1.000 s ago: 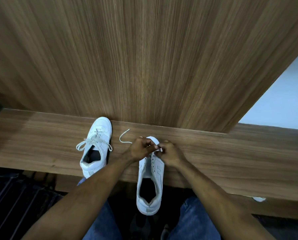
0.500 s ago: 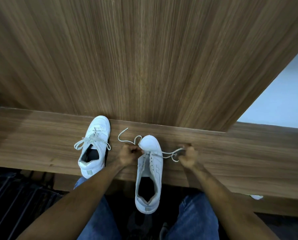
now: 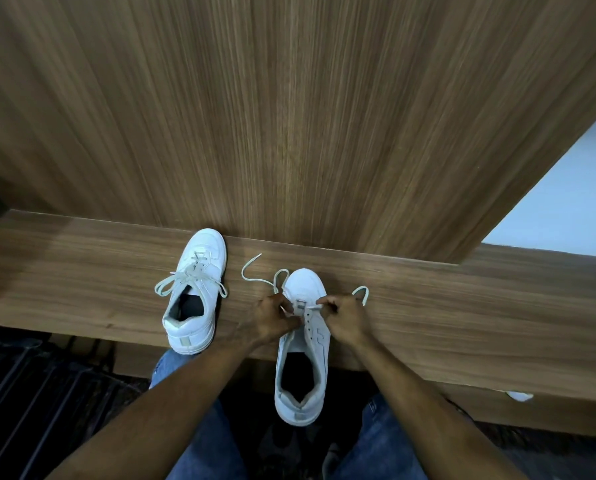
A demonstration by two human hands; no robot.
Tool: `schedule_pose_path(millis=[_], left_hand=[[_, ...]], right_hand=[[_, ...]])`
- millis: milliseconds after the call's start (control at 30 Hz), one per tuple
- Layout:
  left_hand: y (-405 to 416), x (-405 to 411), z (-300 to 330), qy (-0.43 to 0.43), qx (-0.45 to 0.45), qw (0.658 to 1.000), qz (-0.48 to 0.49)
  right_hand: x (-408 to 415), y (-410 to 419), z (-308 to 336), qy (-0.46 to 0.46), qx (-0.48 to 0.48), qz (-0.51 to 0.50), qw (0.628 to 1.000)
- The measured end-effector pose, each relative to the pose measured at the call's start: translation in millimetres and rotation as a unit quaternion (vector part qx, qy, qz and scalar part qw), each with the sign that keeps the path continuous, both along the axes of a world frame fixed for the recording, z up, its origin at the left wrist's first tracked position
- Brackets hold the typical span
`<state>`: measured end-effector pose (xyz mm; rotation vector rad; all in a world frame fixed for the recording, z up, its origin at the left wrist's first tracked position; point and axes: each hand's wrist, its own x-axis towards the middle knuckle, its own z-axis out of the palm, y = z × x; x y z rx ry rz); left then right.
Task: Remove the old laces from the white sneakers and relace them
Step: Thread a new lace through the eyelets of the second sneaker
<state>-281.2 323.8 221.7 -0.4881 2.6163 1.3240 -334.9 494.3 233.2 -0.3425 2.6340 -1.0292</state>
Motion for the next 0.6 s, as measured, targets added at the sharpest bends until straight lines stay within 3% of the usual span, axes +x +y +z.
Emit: schedule_pose_path(millis=[133,333,600], left_hand=[[-3,-1,8,-0.02,-0.041,0.999,0.001],[-7,0,7,-0.048,0.068,0.995,0.06],[-4,5,14,-0.041,0.091,0.992,0.082]], right_hand=[[3,2,-8,-0.031,-0.021,0.006,0.999],[14,-17,-10,-0.016,-0.048,-0.011,0.999],[26,-32,-16,-0.008,-0.017,-0.047,0.999]])
